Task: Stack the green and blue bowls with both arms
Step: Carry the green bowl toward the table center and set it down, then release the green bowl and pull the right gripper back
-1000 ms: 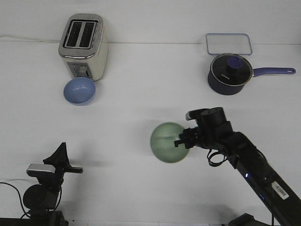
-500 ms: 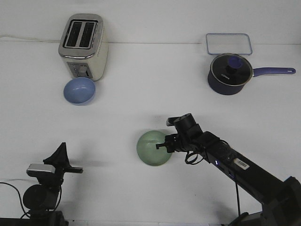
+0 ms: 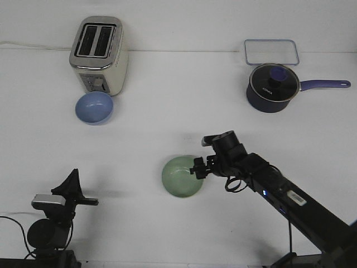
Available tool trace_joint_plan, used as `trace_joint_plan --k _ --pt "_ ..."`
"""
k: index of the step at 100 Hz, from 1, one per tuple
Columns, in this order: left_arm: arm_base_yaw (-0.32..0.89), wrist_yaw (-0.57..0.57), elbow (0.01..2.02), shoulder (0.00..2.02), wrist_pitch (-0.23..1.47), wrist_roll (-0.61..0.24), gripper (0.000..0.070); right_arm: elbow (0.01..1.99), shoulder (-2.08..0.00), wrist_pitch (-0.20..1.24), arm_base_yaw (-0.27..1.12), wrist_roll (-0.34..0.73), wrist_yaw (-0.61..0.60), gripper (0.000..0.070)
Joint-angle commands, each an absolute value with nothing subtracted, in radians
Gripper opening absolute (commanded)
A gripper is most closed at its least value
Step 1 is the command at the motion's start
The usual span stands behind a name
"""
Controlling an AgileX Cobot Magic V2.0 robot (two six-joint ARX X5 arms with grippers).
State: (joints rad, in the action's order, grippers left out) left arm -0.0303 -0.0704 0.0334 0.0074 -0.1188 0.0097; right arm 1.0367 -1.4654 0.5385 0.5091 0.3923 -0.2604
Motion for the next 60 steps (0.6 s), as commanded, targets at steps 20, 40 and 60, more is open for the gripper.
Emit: trace_joint_plan --k 20,40,60 --pt "-0.031 -0.068 0.014 0.007 -0.130 0.011 0.0014 1.107 -1.180 0.526 0.310 0.186 -0.254 0.0376" --pt "-0.031 -0.068 0.015 0.007 -0.138 -0.003 0.0012 1.077 -1.003 0.522 0.070 0.030 -0.307 0.0376" --pt "-0.031 -0.067 0.025 0.007 -0.161 -0.158 0.0011 0.883 -0.809 0.409 -0.099 0.027 -0.387 0.0376"
